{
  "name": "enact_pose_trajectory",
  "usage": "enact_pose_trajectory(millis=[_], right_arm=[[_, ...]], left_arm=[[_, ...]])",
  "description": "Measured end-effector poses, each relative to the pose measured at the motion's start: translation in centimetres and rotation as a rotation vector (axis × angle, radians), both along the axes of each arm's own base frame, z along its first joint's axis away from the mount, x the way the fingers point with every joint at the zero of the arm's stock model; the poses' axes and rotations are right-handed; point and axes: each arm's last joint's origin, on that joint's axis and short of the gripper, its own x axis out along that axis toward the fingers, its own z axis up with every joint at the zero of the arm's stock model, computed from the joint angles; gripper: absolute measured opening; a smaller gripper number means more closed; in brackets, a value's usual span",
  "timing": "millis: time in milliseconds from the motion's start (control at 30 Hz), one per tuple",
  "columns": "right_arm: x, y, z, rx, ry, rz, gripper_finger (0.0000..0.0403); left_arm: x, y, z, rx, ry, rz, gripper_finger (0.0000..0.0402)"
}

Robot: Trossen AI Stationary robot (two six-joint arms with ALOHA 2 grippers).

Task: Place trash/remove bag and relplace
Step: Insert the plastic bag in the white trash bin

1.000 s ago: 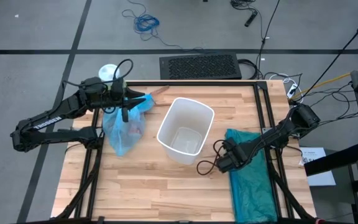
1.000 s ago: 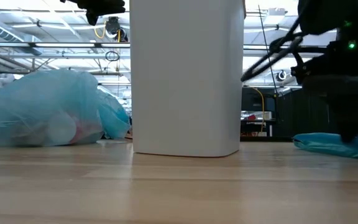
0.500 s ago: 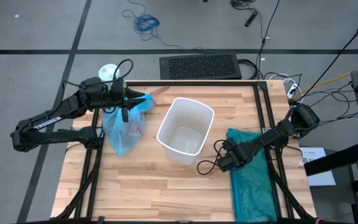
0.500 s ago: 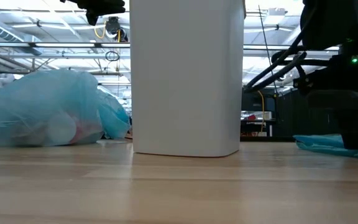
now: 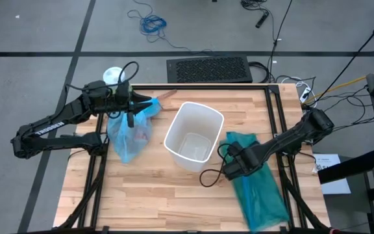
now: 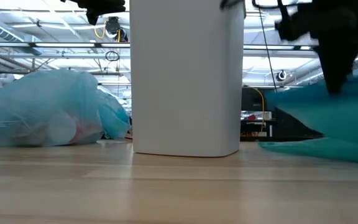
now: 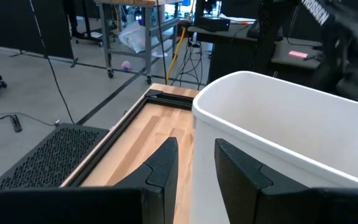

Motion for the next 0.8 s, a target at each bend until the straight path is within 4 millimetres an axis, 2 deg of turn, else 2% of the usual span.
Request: enact_pose_trajectory(millis=[367, 633, 800], right_arm=[[0.0, 1.7, 10.3, -0.035, -0.160, 0.099, 0.0000], [-0.7, 2.7, 16.8, -0.053, -0.413, 0.220, 0.0000], [-1.7, 2.8, 20.4, -0.120, -0.577, 0.278, 0.0000]], left_arm=[[0.1, -0.3, 0.8, 0.034, -0.083, -0.103, 0.0102], [0.3, -0.8, 1.8, 0.070, -0.178, -0.313, 0.0102], [0.4, -1.0, 2.0, 0.083, -0.202, -0.365, 0.0102]])
